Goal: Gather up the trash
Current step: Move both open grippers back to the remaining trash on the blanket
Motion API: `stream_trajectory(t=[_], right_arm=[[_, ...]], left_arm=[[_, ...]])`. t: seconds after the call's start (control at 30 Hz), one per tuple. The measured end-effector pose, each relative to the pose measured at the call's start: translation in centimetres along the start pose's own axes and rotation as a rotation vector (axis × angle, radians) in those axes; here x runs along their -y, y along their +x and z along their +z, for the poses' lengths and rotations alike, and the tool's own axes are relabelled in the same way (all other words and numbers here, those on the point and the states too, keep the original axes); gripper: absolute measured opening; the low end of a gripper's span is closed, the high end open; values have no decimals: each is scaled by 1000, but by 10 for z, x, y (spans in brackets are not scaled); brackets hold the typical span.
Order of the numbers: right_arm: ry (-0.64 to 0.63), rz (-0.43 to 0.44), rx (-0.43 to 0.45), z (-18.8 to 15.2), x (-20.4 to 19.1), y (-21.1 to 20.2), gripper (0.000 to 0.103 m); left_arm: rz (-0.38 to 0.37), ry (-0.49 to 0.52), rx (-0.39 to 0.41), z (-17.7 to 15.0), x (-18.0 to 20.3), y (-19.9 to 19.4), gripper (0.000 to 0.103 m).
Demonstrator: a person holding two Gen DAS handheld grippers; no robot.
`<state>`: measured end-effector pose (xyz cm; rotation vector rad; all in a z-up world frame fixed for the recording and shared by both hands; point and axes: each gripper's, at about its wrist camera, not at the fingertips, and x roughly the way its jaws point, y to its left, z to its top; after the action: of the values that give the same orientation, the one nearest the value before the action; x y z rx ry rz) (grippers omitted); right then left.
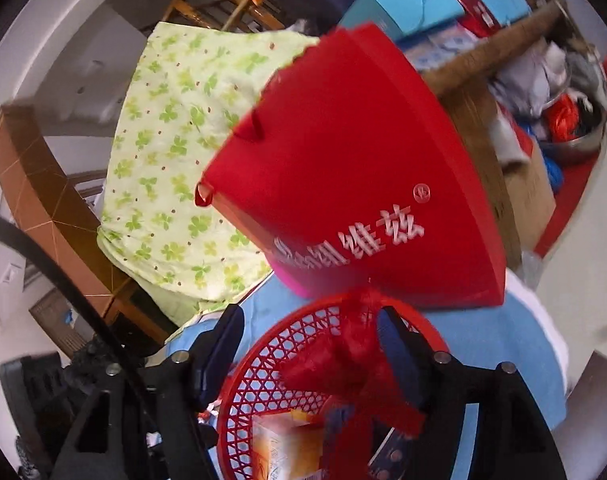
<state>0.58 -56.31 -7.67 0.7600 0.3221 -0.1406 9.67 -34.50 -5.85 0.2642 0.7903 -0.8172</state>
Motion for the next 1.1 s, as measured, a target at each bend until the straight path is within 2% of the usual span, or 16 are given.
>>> stream_trajectory(t=[0.13, 0.23, 0.4, 0.6, 0.77, 1.1], right_arm=[[-52, 16, 51, -9, -6, -22, 73], [-69, 50, 75, -16, -18, -40, 73], [-129, 114, 97, -25, -63, -55, 73], [-235, 216, 84, -42, -128, -63, 73], [-304, 274, 38, -60, -171, -58, 73], [-403, 315, -35, -94, -222, -41, 73]], left_arm=[[126, 16, 32, -12, -14, -26, 68], [246, 26, 87, -24, -22, -60, 71], [392, 8, 143, -36, -40, -104, 72], [519, -22, 188, -52, -64, -146, 72], [560, -78, 210, -70, -83, -174, 72], [587, -155, 215, -94, -116, -191, 72]])
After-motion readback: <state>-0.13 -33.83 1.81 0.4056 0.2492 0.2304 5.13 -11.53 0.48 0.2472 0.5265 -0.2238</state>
